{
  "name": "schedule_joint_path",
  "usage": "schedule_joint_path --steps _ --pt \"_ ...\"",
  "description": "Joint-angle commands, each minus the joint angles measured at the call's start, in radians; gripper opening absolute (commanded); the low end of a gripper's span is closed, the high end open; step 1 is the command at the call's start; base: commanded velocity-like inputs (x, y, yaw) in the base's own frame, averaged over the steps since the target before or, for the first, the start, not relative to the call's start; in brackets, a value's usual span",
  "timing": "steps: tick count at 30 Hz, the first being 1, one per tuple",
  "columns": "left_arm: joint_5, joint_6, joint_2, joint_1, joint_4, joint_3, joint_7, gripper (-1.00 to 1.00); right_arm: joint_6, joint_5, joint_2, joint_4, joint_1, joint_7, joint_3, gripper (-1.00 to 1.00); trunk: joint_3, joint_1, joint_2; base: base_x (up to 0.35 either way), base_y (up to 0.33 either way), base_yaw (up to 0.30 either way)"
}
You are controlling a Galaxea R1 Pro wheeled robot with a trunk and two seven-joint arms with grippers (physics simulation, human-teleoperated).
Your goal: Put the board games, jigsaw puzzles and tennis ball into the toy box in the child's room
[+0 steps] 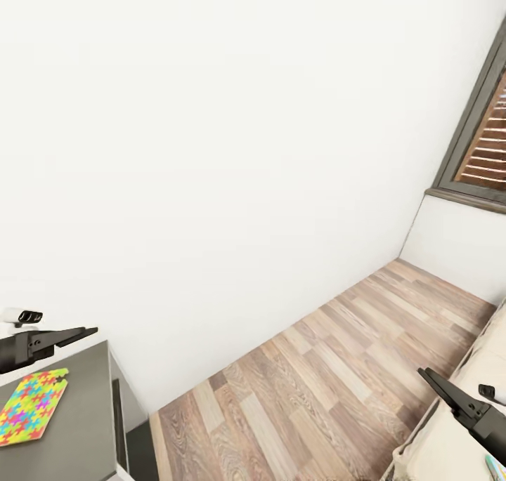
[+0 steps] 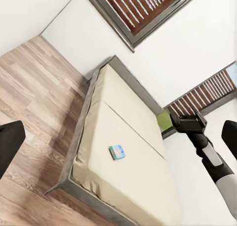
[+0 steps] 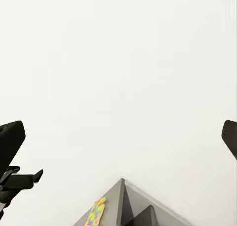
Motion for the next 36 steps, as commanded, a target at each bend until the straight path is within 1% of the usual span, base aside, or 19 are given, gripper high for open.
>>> schedule_joint_path --steps 1,36 --pt "-0.001 0.011 0.0 -0.001 0.0 0.0 -0.004 1.0 0.007 -0.005 0.0 0.0 0.0 -0.001 0.0 1.0 -0.002 0.001 -0.002 0.0 -0.002 -0.281" --pt "-0.002 0.011 0.0 -0.001 0.0 0.0 -0.004 1.0 0.008 -0.01 -0.001 0.001 0.0 -0.001 -0.002 1.0 -0.002 0.001 -0.002 0.0 0.0 -0.281"
